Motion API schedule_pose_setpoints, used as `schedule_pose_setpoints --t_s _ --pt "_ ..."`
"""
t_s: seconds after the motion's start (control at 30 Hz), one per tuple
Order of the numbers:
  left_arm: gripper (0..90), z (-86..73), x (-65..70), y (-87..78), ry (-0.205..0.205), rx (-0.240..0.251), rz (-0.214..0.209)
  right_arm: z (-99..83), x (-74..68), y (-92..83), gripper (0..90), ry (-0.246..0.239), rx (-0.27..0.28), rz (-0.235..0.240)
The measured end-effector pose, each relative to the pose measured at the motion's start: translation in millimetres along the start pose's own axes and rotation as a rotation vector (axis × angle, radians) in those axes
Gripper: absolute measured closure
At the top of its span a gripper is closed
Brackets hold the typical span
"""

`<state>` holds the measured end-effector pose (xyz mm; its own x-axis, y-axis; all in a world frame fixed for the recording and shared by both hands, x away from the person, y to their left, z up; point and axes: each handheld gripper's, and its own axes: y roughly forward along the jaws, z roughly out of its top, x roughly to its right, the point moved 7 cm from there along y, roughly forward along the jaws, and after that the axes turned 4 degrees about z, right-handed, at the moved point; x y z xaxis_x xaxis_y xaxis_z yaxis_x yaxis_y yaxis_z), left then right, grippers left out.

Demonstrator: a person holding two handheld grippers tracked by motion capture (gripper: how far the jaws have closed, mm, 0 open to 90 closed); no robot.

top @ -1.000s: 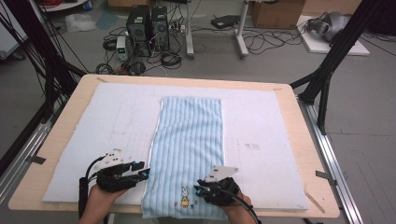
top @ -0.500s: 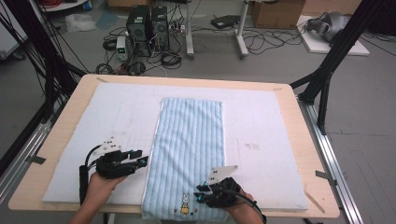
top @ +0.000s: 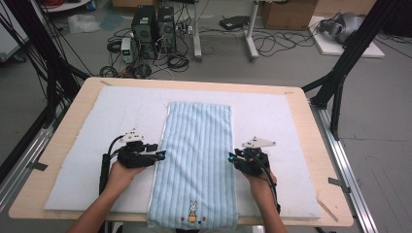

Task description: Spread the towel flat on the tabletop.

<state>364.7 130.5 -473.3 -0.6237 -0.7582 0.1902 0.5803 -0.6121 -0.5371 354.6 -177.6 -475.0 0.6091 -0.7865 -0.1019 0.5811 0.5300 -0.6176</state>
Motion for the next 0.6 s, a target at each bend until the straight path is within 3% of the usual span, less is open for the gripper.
schedule_pose_setpoints --t_s 0.1,0.17,0.2,0.27,0.37,0.53,0.6 --pt "49.8 0.6 -3.6 0.4 -0.008 0.004 0.009 -0.8 2.2 14.6 70.2 -0.013 -0.042 -0.003" --pt "49.7 -1.0 -5.9 0.8 -0.009 -0.005 0.015 -4.7 3.3 22.5 77.2 -0.066 -0.081 -0.026" --pt "49.6 -1.5 -6.6 0.6 -0.007 -0.008 0.017 -4.2 4.1 21.9 84.7 -0.067 -0.089 -0.04" --pt "49.6 -2.3 -7.1 -0.4 -0.007 -0.008 0.021 -4.0 10.2 18.9 86.2 -0.098 -0.127 -0.118" --pt "49.1 -2.2 -7.9 -1.7 -0.01 -0.003 0.028 -5.0 13.4 16.1 78.6 -0.057 -0.119 -0.108" --pt "50.3 2.9 -12.6 5.1 -0.006 0.004 0.052 2.7 15.3 4.9 69.1 -0.017 -0.014 -0.087" --pt "53.1 6.0 -14.6 12.0 -0.019 -0.002 0.049 2.4 19.1 3.2 67.6 -0.006 -0.009 -0.093"
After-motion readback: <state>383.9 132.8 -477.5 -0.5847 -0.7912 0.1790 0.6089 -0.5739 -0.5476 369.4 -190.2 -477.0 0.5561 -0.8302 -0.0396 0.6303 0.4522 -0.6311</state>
